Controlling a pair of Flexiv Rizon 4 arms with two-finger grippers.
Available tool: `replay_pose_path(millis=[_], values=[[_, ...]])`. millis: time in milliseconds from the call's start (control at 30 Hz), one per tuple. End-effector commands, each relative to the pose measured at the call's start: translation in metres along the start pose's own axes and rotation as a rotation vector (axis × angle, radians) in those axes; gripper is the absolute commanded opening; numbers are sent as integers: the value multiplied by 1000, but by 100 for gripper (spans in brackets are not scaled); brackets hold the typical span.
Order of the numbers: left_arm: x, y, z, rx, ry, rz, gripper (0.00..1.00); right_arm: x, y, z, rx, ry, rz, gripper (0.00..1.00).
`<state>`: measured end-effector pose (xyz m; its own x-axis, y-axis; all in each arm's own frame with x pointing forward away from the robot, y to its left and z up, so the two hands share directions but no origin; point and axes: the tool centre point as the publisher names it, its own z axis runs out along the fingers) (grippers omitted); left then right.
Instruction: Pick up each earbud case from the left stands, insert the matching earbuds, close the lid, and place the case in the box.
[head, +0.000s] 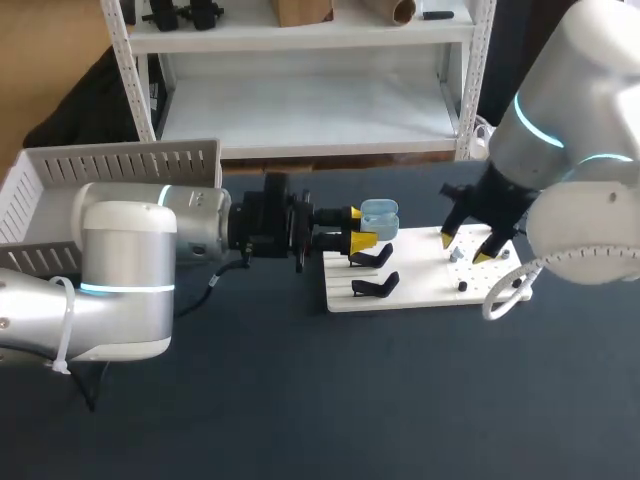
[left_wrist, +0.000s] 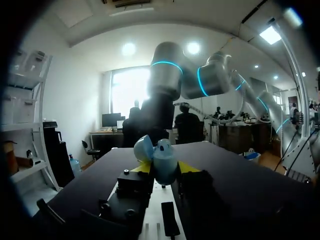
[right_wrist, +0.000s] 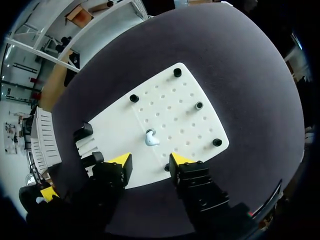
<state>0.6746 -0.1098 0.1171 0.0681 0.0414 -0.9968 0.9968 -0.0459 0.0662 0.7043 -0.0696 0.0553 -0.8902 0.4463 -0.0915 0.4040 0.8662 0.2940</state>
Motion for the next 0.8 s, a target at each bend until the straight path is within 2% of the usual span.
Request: replay_pose_path(millis=[33,800], values=[[1,0,0,-1,-3,2,0,0,2,6,-1,-19,11,45],[1,0,0,-1,-3,2,0,-12,1,21,-24,-40,39,37]])
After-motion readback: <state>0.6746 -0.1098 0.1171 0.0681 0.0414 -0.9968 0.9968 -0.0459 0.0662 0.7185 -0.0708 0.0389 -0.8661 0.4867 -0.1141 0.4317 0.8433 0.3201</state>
